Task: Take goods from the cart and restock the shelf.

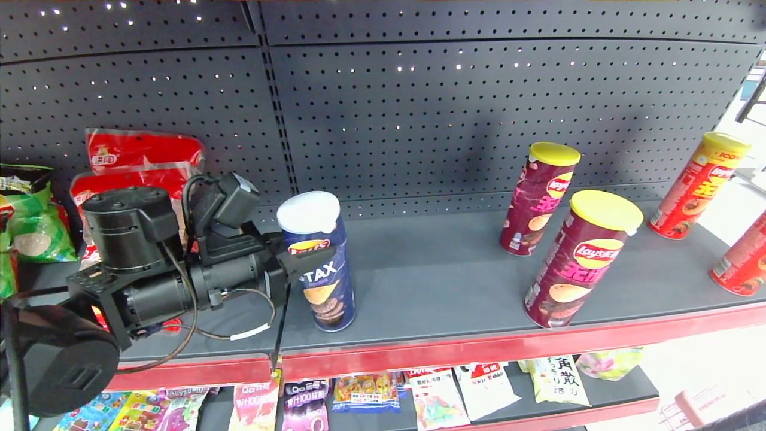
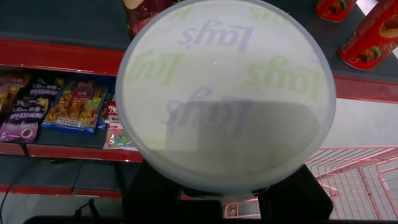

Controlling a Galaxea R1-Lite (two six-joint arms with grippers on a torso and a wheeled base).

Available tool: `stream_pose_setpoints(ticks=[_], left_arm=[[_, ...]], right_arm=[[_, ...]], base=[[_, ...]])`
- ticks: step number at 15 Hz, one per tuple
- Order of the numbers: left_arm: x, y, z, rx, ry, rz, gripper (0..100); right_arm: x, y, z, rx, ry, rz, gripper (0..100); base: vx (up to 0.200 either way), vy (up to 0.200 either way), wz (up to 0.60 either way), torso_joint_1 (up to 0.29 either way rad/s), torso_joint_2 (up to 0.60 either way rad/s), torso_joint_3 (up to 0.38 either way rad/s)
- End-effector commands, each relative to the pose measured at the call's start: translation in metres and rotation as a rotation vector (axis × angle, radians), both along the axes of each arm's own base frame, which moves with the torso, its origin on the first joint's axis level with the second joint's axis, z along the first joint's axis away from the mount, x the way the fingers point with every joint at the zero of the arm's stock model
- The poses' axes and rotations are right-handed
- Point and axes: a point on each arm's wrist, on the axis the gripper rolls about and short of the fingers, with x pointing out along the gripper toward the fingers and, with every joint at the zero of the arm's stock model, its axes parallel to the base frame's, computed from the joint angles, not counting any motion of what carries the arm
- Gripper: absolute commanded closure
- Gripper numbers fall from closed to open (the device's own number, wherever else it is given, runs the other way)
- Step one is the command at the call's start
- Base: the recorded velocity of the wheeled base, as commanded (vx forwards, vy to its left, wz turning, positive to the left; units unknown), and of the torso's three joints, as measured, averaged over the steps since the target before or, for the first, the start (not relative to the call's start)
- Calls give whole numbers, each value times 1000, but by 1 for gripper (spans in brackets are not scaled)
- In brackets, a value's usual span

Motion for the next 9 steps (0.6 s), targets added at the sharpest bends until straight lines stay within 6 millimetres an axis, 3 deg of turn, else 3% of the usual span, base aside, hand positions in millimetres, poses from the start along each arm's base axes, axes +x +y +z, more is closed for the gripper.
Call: stream_pose_setpoints(ticks=[1,9], left_arm=[[-4,1,-4,6,15,-1,100],[-13,0,-5,3,32,-12,100]], right_arm=[[0,0,0,-1,3,0,100],[0,0,0,-1,3,0,100]], base=[[0,0,0,0,0,0],[0,0,0,0,0,0]])
